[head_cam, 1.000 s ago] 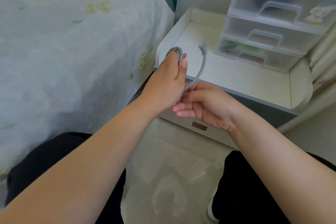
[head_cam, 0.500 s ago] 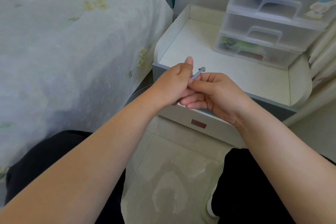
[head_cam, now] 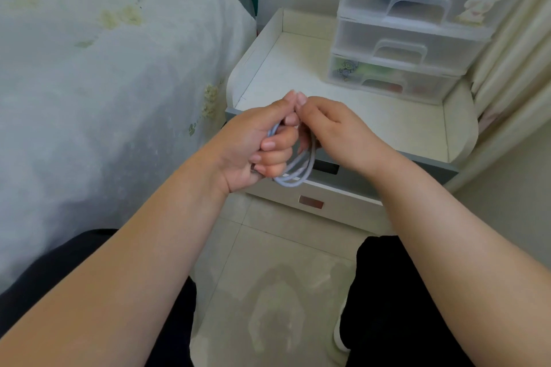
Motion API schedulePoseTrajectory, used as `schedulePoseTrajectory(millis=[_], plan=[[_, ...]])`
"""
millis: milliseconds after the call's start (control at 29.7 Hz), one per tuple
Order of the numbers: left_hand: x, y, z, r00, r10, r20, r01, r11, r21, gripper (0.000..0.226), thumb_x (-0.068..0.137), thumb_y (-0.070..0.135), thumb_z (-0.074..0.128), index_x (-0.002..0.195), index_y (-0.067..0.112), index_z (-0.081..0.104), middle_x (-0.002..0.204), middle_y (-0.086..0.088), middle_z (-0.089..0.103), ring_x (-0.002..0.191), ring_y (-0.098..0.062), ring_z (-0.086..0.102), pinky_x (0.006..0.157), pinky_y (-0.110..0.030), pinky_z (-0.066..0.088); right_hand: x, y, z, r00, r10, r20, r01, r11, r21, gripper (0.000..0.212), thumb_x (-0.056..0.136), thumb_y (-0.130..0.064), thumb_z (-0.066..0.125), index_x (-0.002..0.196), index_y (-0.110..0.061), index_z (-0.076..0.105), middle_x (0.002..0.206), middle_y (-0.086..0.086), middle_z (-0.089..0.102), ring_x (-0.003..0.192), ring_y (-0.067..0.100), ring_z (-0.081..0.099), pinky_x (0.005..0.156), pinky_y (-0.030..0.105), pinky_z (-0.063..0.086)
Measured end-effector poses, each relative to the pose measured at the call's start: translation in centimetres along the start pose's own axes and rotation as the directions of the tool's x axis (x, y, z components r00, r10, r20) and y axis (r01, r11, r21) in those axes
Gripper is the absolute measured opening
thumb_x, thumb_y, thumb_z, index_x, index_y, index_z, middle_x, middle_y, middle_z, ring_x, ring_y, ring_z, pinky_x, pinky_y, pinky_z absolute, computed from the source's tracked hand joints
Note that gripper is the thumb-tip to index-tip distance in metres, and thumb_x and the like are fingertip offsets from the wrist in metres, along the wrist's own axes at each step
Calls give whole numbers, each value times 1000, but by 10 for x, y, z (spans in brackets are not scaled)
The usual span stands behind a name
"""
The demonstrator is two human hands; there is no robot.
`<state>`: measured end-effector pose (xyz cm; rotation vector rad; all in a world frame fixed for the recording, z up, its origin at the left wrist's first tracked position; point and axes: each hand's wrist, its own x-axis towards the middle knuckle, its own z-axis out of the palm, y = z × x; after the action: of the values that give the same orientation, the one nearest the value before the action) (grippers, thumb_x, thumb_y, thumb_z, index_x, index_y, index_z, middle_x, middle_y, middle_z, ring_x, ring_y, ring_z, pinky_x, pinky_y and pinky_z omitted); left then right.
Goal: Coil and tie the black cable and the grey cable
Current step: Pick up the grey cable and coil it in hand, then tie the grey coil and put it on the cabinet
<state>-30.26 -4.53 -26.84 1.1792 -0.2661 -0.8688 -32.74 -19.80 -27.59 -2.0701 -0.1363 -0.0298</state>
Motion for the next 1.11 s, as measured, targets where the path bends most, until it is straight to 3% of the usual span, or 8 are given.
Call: schedulePoseTrajectory(millis=[168, 336, 504, 639, 740, 874, 975, 1110], plan=[[7, 0, 5, 982, 48, -184, -1, 969, 245, 42, 101, 43, 36, 68, 18, 41, 39, 4, 27, 29, -10, 21, 44, -24, 42, 6, 9, 3, 995, 10, -101, -2, 997, 75, 35, 95, -42, 47, 83, -10, 55, 45, -2, 49, 46, 21, 56, 53, 32, 44], [18, -9, 8, 882, 323, -343, -15, 747, 665, 40, 99, 47, 38, 85, 15, 58, 39, 9, 41, 30, -9, 41, 62, -46, 58, 5, 14, 1, 983, 57, -177, -43, 996, 80, 30, 94, -39, 50, 82, -12, 50, 42, -16, 55, 46, 20, 56, 51, 24, 39], [22, -3, 7, 919, 306, -249, 26, 584, 811, 39, 99, 48, 34, 105, 17, 57, 61, 7, 50, 41, -3, 52, 73, -47, 57, 5, 18, -6, 976, 112, -188, -78, 981, 180, 32, 95, -36, 50, 89, -5, 50, 42, -14, 55, 47, 21, 57, 49, 24, 42], [27, -2, 12, 899, 358, -254, 109, 379, 919, 35, 101, 43, 28, 102, 17, 52, 72, 3, 55, 54, -12, 62, 53, -29, 39, 6, 19, -12, 978, 193, -80, -169, 956, 239, 40, 96, -45, 45, 90, -6, 53, 56, 3, 55, 54, 19, 63, 53, 27, 45], [33, -7, 17, 885, 408, -226, 120, 271, 955, 35, 102, 41, 25, 101, 15, 49, 76, -1, 55, 67, -21, 63, 55, -31, 40, 16, 27, -30, 969, 205, -140, -197, 978, 68, 51, 96, -51, 38, 91, -4, 56, 75, 7, 65, 67, 23, 67, 64, 34, 54], [41, -9, 20, 883, 416, -217, 120, 245, 962, 38, 102, 42, 23, 99, 13, 47, 73, -4, 54, 70, -27, 63, 59, -36, 42, 33, 68, -78, 861, 268, -432, -455, 785, -421, 52, 91, -58, 41, 117, -16, 57, 120, 7, 61, 96, 26, 63, 82, 40, 51], [44, -9, 21, 883, 416, -218, 115, 259, 959, 39, 102, 42, 23, 99, 11, 47, 75, -5, 54, 70, -29, 64, 61, -38, 44, 35, 105, -104, 732, 492, -472, -679, 582, -446, 66, 93, -47, 48, 145, -11, 28, 155, 12, 16, 121, 32, 50, 91, 39, 44], [45, -11, 21, 888, 405, -219, 111, 275, 955, 39, 102, 42, 23, 98, 12, 47, 76, -5, 53, 71, -29, 64, 62, -39, 45, 29, 149, -117, 596, 591, -544, -798, 510, -320, 78, 93, -38, 52, 150, -8, 7, 158, 8, -5, 130, 35, 40, 99, 41, 39]])
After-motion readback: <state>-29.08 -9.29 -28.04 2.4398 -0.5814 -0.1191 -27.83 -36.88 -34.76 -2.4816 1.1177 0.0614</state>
